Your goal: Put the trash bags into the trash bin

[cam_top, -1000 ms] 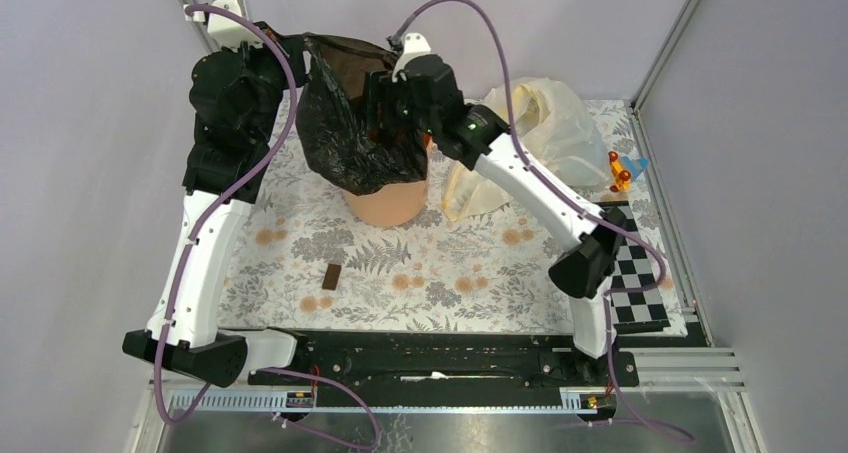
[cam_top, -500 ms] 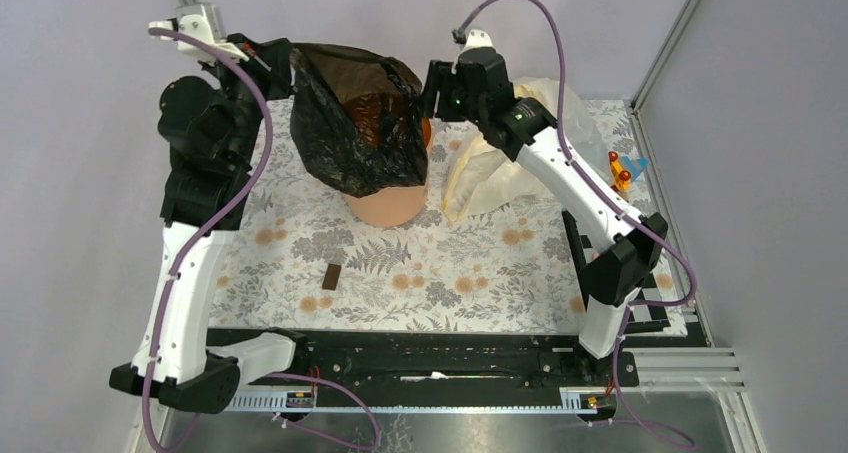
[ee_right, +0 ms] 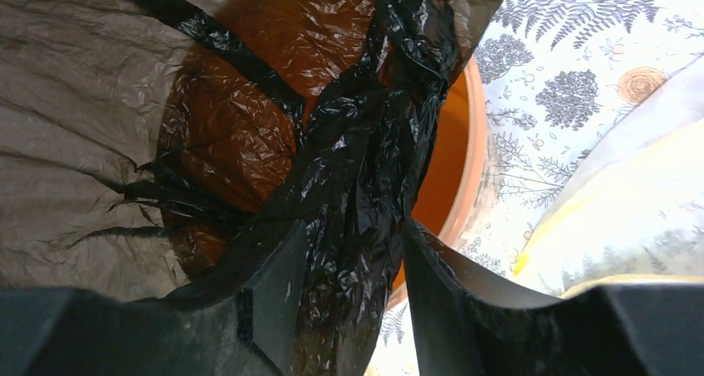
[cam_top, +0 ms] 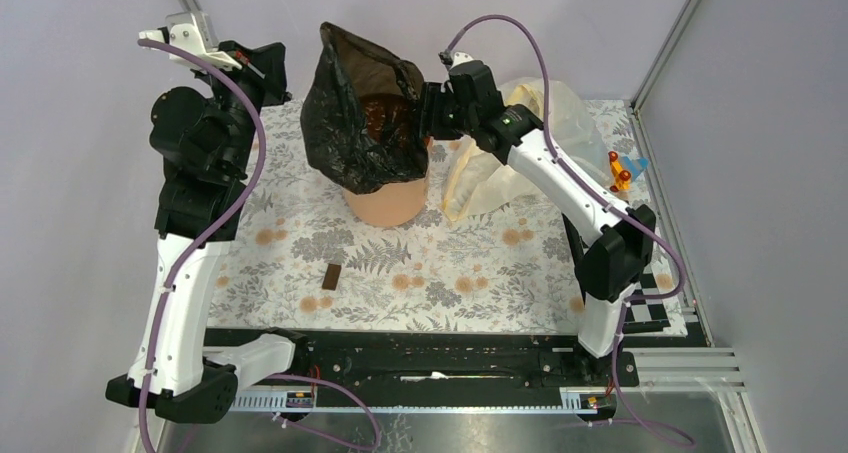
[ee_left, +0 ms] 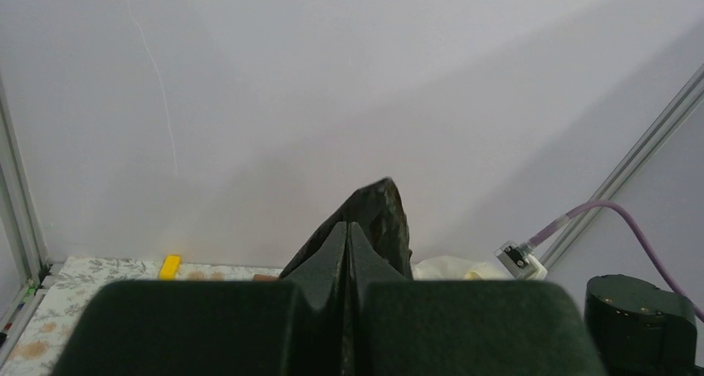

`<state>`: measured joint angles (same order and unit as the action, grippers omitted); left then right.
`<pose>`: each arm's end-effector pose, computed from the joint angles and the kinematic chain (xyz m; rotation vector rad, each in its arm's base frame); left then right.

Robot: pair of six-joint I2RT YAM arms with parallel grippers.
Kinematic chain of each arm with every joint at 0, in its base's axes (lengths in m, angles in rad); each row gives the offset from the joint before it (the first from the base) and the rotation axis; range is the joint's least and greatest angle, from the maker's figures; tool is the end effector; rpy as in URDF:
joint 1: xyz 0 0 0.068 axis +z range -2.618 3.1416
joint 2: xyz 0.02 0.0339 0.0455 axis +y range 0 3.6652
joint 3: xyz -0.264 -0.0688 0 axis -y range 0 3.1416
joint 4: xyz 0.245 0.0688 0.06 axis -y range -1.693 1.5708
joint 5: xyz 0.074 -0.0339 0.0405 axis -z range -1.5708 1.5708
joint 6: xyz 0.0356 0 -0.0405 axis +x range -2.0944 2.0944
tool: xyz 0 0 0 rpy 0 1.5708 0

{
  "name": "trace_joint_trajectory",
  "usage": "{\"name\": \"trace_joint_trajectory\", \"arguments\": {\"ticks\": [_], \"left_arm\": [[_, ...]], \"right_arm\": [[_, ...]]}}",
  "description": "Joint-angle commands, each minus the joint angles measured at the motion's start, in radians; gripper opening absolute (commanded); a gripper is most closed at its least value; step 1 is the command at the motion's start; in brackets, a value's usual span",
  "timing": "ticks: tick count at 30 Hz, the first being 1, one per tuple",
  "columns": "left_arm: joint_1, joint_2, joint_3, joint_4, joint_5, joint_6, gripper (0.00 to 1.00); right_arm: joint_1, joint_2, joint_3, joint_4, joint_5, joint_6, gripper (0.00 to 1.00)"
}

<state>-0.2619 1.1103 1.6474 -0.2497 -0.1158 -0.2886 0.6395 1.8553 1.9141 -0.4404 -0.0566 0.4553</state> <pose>0.1820 -0.0445 0.5579 -0.1174 1.2903 -0.3978 0.3493 0.2623 0.4004 -0.2257 2.0206 0.7646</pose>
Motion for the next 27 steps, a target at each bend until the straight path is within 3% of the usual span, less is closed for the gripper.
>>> {"name": "trace_joint_trajectory", "arguments": {"ticks": [1,5,8,13,15,21,27], "left_arm": [[0.004,0.0,0.019,-0.021,-0.003,-0.005,0.06],[0.005,0.014,0.018,-0.104,0.048,-0.029,0.51],[0.004,0.017,-0.007,-0.108,0.107,-0.053,0.67],[0.004,0.03,-0.015,-0.142,0.122,-0.06,0.74],[0.004,0.027,-0.024,-0.157,0.099,-0.06,0.76],[0.004,0.028,-0.032,-0.196,0.107,-0.065,0.88],[0.004,0.046,-0.001,-0.195,0.247,-0.102,0.9]], "right_arm": [[0.003,0.052,0.068,-0.004,-0.036,0.034,0.55],[0.002,0.08,0.07,-0.018,-0.022,0.043,0.54],[0.002,0.095,0.08,-0.018,-0.044,0.05,0.46],[0.002,0.097,0.104,-0.018,-0.055,0.056,0.08],[0.002,0.083,0.105,-0.018,-0.033,0.05,0.0],[0.002,0.032,0.11,-0.051,0.037,0.015,0.0],[0.003,-0.013,0.113,-0.074,0.088,-0.015,0.0]]}}
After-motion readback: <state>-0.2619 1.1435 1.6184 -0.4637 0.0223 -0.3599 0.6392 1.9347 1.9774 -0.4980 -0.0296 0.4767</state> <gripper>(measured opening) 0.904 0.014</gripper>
